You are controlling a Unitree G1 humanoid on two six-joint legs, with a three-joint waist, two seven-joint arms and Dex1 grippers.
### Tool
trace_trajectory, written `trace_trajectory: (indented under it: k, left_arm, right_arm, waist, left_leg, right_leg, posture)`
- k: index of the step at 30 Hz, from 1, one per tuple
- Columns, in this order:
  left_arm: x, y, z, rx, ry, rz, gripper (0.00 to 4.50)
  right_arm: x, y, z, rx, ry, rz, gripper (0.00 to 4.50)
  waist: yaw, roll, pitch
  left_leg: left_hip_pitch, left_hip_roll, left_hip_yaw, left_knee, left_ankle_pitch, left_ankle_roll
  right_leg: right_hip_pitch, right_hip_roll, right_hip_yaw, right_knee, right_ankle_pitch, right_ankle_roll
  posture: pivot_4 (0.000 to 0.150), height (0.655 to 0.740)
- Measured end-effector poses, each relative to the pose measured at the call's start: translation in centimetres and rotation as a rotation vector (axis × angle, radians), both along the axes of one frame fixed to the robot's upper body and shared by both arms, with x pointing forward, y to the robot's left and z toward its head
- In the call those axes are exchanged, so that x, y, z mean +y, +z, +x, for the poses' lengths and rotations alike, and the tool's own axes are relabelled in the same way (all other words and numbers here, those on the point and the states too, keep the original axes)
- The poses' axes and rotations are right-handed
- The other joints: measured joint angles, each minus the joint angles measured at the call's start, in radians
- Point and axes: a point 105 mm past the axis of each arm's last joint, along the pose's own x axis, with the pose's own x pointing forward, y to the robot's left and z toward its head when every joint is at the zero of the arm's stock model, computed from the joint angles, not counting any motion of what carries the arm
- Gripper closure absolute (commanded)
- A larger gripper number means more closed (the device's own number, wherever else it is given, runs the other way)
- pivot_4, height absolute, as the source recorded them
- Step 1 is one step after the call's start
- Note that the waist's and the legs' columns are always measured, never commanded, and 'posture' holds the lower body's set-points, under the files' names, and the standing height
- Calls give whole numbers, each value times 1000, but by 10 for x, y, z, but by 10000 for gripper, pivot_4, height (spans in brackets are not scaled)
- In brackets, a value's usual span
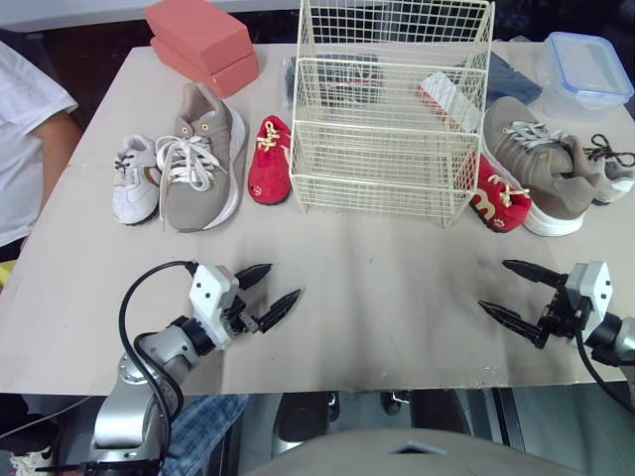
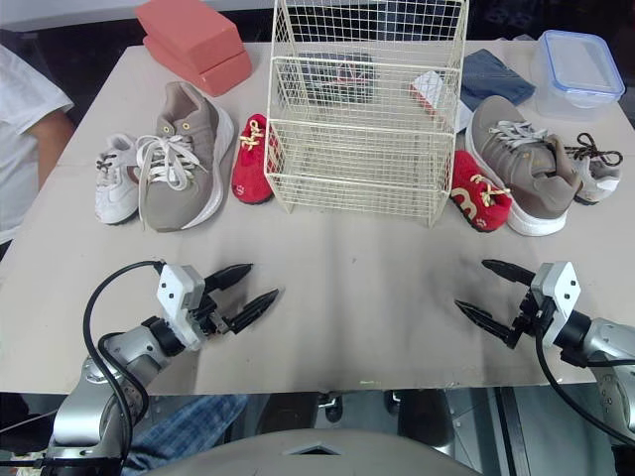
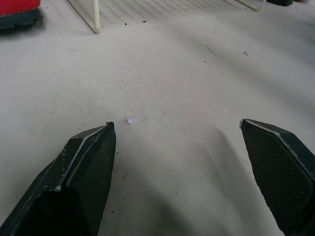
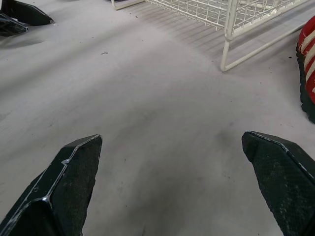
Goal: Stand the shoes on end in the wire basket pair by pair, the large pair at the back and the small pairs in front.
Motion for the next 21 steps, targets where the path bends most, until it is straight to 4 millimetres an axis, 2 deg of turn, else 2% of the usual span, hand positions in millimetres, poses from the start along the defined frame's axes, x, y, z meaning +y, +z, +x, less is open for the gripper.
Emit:
trace_trajectory:
  k: [7,16,21]
  left_arm:
    - [2,1,-6,23,-44,-41,1113]
    - [7,1,-5,28,-39,-36,1113]
    - [12,7,-8,50,-110,-29,1113]
  right_arm:
    - [-5,-4,3,-12,0,-4,0]
    - [-5,-2,5,-32,14,-5,0]
    - [5,25,9,-94,94,-6,0]
  waist:
    - [-1,0,0]
    - [-1,0,0]
    - [-2,0,0]
  left_leg:
    - [0,0,0,0,0,0]
    - [0,0,0,0,0,0]
    - [0,0,0,0,0,0]
  right_leg:
    - [0,0,-1,0,0,0]
    - [0,0,-1,0,0,1]
    - [0,0,-2,1,0,0]
  posture:
    - [1500,6860]
    - [1500,6860]
    - [1500,6860]
